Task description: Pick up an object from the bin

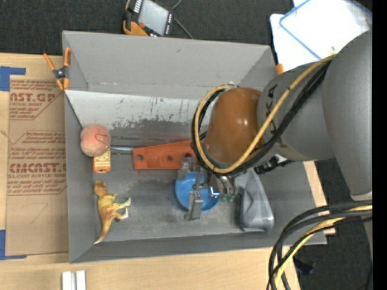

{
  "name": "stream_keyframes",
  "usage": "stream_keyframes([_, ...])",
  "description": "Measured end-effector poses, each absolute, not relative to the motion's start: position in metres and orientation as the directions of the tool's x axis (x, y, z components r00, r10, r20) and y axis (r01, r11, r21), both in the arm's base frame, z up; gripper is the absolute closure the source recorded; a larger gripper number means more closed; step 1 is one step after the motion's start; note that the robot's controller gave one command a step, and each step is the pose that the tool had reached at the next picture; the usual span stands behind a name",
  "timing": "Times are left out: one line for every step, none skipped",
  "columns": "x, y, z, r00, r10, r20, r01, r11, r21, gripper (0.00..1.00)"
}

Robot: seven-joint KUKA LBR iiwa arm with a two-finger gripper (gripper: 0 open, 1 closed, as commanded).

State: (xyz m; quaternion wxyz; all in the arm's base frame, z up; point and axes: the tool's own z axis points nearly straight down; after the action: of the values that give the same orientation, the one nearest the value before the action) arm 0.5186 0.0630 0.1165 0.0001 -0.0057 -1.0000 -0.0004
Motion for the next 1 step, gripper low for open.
stream_keyframes([0.5421,0.0769,0.0951,-0.995,-0.102,0.002,-0.102,0.995,0.002,1.00])
